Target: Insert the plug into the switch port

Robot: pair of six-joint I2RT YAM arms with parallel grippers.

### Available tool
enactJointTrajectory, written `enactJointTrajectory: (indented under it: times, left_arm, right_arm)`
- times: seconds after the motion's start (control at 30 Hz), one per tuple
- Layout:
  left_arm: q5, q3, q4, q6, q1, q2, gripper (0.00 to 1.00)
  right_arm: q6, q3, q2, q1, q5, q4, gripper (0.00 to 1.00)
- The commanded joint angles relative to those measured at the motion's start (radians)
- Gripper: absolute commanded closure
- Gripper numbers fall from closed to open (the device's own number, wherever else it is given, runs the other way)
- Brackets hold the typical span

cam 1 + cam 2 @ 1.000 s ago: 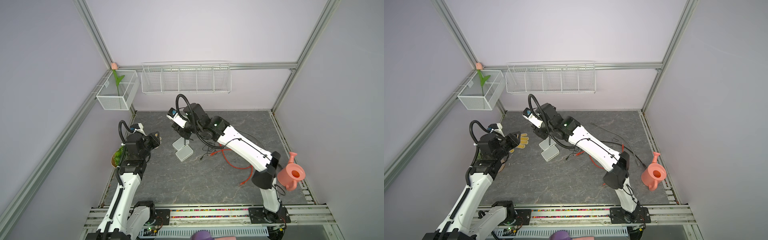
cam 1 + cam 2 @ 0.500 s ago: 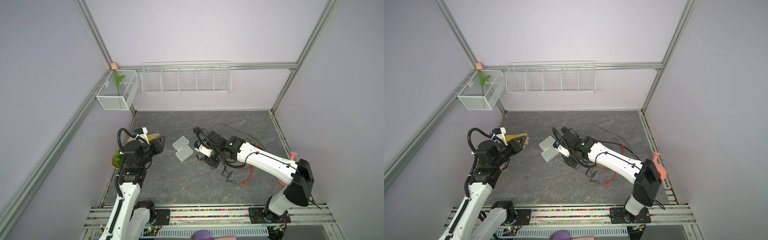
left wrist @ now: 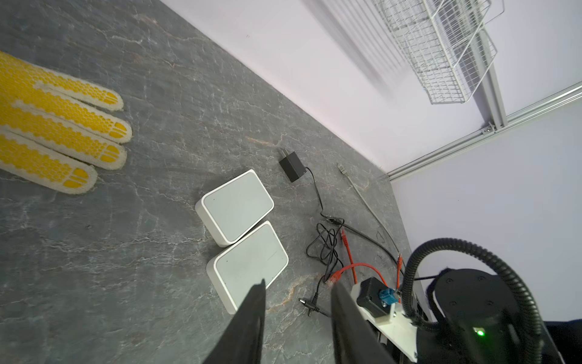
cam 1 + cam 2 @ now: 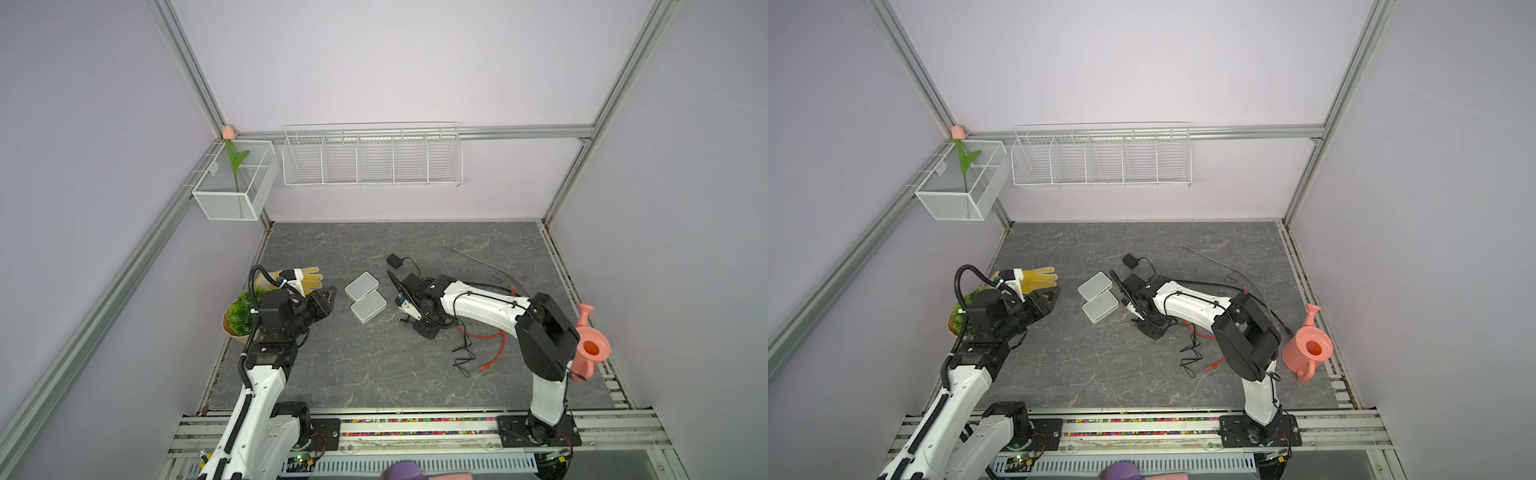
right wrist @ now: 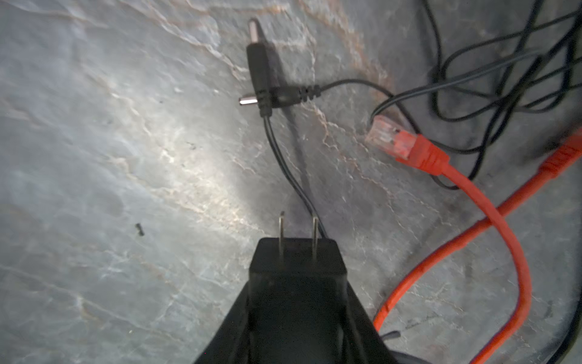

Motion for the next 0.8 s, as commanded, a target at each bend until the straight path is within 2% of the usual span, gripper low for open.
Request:
enactJointTrajectory:
  times: [0.0, 0.07, 0.23, 0.4, 0.53, 0.67, 0.77]
  left_arm:
    - [0.031, -0.006, 0.053, 0.009, -0.006, 0.045, 0.63]
    - [0.038, -0.001, 0.070, 0.012, -0.005, 0.074, 0.63]
    - [0.038, 0.028, 0.091, 0.021, -0.009, 0.143, 0.63]
    - [0.029, 0.073, 0.087, 0.040, -0.018, 0.201, 0.63]
    - [0.013, 0.122, 0.078, 0.063, -0.050, 0.260, 0.63]
    - [0.022, 0.175, 0.063, 0.095, -0.109, 0.366, 0.63]
    - [0.030, 0.202, 0.060, 0.114, -0.144, 0.446, 0.63]
  right_arm:
    - [-0.012, 0.024, 0.020, -0.016, -0.015, -0.011, 0.67]
    - [-0.014, 0.038, 0.033, -0.018, -0.014, -0.021, 0.62]
    - [-0.034, 0.083, 0.009, -0.018, -0.051, -0.083, 0.40]
    - [-0.053, 0.146, -0.069, -0.014, -0.065, -0.171, 0.36]
    - [-0.107, 0.206, -0.082, -0.003, -0.138, -0.161, 0.40]
    - [-0.161, 0.287, 0.014, 0.000, -0.172, -0.175, 0.59]
    - [-0.191, 0.324, 0.086, -0.002, -0.198, -0.163, 0.66]
